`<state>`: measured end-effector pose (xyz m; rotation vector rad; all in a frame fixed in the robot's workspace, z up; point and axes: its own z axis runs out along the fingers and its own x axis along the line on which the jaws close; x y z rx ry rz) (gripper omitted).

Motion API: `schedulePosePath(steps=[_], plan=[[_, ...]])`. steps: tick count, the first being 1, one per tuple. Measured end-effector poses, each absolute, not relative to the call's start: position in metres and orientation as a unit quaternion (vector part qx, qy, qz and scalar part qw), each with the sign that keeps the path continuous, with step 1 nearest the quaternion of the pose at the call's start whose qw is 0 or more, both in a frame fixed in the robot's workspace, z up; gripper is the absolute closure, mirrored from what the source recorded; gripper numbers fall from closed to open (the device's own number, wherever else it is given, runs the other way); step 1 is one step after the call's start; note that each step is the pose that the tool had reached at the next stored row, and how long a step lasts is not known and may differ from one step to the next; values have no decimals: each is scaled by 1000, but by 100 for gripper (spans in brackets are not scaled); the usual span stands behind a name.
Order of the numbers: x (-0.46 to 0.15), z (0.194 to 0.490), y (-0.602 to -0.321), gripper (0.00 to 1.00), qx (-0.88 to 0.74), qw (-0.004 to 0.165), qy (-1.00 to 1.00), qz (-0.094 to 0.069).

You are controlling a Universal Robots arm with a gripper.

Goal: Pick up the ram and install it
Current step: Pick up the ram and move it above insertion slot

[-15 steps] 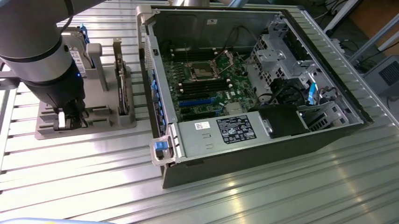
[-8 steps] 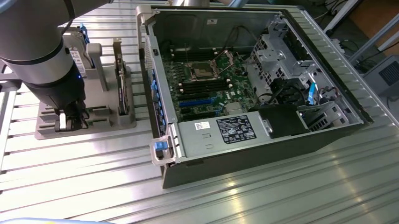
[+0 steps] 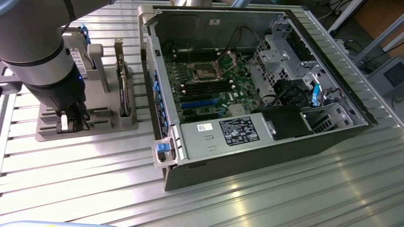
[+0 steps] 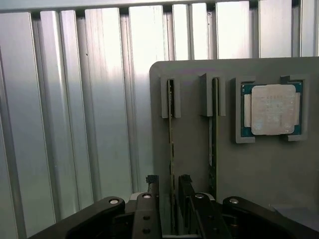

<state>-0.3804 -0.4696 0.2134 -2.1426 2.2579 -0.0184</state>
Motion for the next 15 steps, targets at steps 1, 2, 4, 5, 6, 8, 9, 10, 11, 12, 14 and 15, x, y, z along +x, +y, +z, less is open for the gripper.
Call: schedulePosePath(steps=[1,2,4,5,6,8,9,10,11,12,14,15], plan=[[-381,213,-469,70,-689,14,724,-6],[-381,213,-468,70,-690,14,724,-6],[-383,213,-467,70,-691,14,723,-6],[-384,213,-467,70,-691,14,723,-6],[-384,213,-467,70,-691,14,723,-6],[-385,212,-467,70,-691,14,723,-6],[-385,211,-467,70,-691,14,723,-6],[-386,211,-467,70,-691,14,723,-6],[-387,211,-467,70,-691,14,723,-6],[-387,211,-467,70,-691,14,723,-6],[-387,211,-467,70,-691,14,722,-6],[-387,211,-467,70,-691,14,722,-6]])
